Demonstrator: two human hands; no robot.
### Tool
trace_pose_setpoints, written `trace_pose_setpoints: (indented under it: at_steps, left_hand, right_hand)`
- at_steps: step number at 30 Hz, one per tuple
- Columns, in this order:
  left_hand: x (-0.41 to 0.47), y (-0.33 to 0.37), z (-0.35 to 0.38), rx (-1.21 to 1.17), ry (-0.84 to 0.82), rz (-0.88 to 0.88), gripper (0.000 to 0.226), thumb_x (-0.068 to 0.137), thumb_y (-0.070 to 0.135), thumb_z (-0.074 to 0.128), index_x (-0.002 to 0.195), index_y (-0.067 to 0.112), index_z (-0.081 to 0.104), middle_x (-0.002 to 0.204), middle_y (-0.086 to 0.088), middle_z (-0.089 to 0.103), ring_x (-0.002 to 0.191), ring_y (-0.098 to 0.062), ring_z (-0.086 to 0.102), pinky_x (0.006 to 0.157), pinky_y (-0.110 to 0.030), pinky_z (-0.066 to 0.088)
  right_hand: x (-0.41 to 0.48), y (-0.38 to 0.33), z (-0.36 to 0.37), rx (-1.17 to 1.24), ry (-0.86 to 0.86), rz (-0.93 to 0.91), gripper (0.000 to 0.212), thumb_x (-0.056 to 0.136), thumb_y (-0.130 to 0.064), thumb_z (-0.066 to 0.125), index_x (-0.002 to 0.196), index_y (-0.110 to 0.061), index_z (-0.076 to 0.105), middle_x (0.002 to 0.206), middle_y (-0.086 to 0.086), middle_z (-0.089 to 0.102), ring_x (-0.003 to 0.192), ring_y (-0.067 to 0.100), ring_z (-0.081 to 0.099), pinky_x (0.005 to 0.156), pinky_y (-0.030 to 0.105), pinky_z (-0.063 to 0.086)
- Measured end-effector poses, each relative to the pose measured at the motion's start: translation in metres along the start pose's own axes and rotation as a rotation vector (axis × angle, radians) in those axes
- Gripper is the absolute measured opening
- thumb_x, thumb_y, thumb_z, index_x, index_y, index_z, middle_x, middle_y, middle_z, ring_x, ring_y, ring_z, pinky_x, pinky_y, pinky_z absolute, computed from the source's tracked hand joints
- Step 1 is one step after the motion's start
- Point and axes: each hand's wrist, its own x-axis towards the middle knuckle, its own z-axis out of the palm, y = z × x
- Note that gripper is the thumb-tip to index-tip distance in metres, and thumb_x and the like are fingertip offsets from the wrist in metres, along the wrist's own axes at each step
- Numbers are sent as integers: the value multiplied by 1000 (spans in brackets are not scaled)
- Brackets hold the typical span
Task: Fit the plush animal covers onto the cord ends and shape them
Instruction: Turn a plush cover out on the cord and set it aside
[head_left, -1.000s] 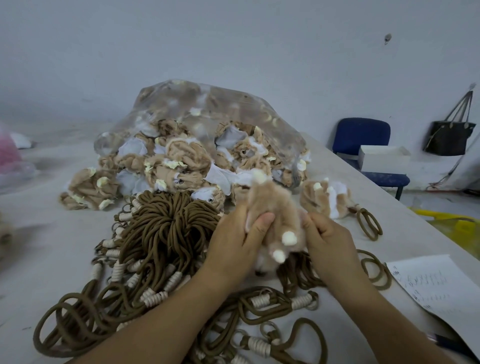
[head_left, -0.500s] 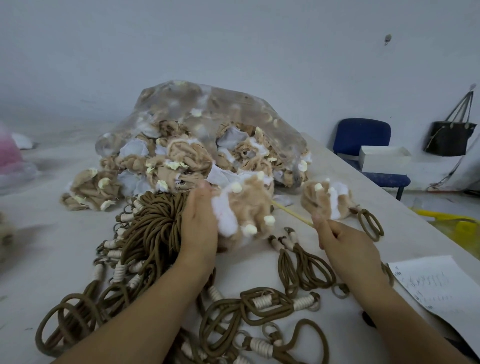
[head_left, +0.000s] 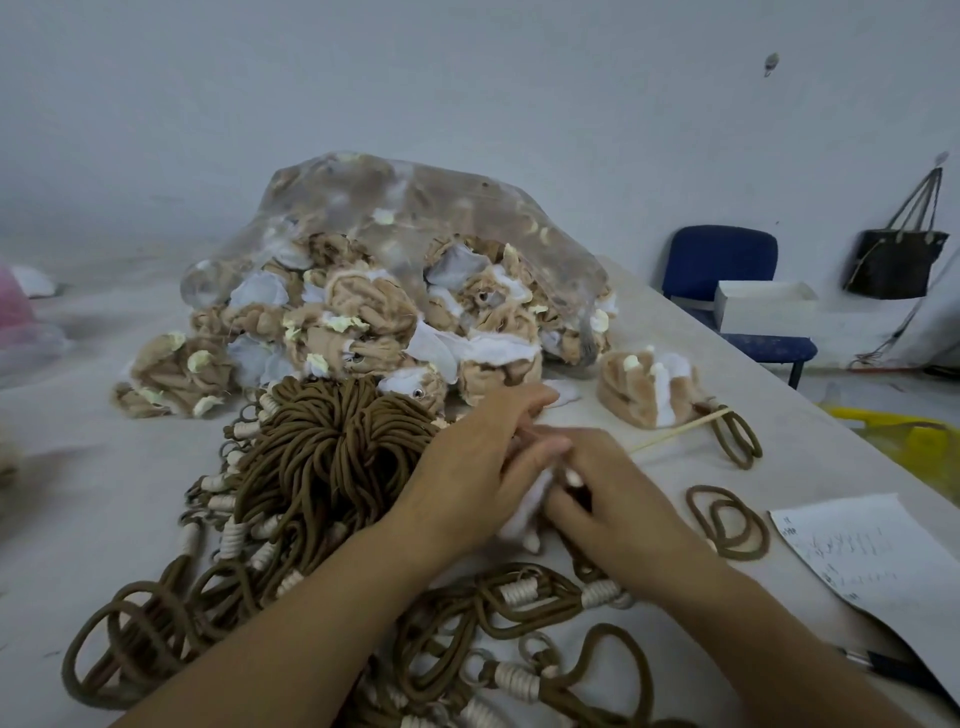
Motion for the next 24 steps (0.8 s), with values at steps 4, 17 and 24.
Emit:
trace_pose_setpoints:
  at_steps: [4,17,24]
  left_hand:
    - [-1,-4,2,-122,46,-54,47,86,48,57,130,41,43,106,10,50,93,-1,49,79,-15,45]
    - [-5,-18,5,-423,93,-511,23,96,16,59,89,37,65,86,14,72,79,8,62,67,-8,47]
    - [-6,-8,9,-13,-48,-130,20,94,24,46,98,14,64,90,18,53,90,-7,48,85,-34,41]
  right_hand:
    - [1,3,5,130,107,148,13,93,-27,45,102,-34,51,87,-16,58,80,-2,54,65,11,40]
    - [-3,2,-2,232,85,325,23,93,-50,46,107,-32,49,105,-8,58,92,0,56,81,26,50]
    - [4,-14,-8,-76,314,-41,39,95,-37,45,125,-15,56,122,3,52,113,11,47,94,19,39]
